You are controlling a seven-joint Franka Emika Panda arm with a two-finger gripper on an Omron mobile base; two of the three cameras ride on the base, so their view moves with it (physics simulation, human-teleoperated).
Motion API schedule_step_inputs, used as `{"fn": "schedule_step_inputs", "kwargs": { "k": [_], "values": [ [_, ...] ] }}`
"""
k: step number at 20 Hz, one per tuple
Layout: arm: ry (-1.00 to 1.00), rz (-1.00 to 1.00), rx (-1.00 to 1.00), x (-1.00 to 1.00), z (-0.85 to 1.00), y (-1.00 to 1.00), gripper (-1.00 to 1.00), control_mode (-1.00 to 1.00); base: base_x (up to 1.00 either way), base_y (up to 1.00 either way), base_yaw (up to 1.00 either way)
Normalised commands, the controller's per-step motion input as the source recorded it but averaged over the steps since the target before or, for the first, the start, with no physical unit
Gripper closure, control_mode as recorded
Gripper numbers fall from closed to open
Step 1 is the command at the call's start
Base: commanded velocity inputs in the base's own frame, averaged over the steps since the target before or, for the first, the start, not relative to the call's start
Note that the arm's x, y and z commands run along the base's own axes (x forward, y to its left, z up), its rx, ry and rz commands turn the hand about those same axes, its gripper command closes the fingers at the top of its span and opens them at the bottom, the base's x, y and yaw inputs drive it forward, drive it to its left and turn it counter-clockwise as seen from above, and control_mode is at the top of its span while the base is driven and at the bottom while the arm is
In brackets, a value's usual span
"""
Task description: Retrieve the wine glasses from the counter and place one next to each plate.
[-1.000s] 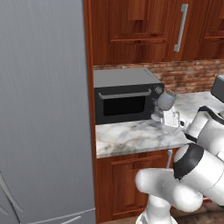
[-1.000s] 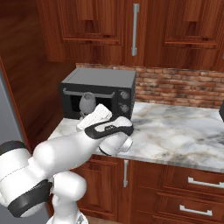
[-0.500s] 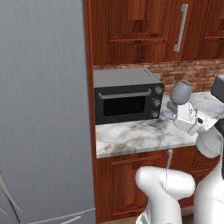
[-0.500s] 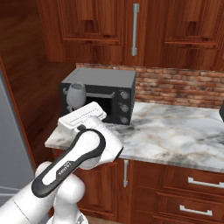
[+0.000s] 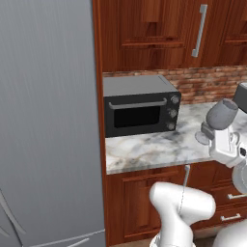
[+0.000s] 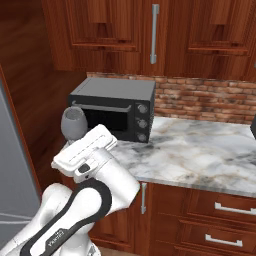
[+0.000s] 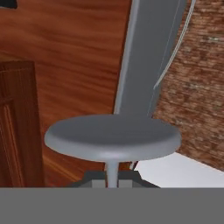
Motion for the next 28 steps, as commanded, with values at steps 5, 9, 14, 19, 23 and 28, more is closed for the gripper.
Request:
{"fn": "schedule_step_inputs", "kwargs": {
  "k": [5, 9, 14, 19, 23, 28],
  "values": [
    [-0.07, 0.00, -0.02, -0.30, -0.01, 0.26, 1.00, 1.00, -0.35, 0.22, 0.00],
    [0.00, 0.00, 0.00, 0.00, 0.00, 0.00, 1.00, 1.00, -1.00, 0.72, 0.01],
    [0.00, 0.00, 0.00, 0.00, 0.00, 0.00, 1.00, 1.00, -1.00, 0.98, -0.01],
    [0.00, 0.00, 0.00, 0.00, 0.00, 0.00, 1.00, 1.00, -1.00, 1.00, -0.21],
    [0.00, 0.00, 0.00, 0.00, 0.00, 0.00, 1.00, 1.00, -0.46, 1.00, -0.29],
    [0.00, 0.00, 0.00, 0.00, 0.00, 0.00, 1.00, 1.00, -0.25, 0.59, -0.79]
  ]
}}
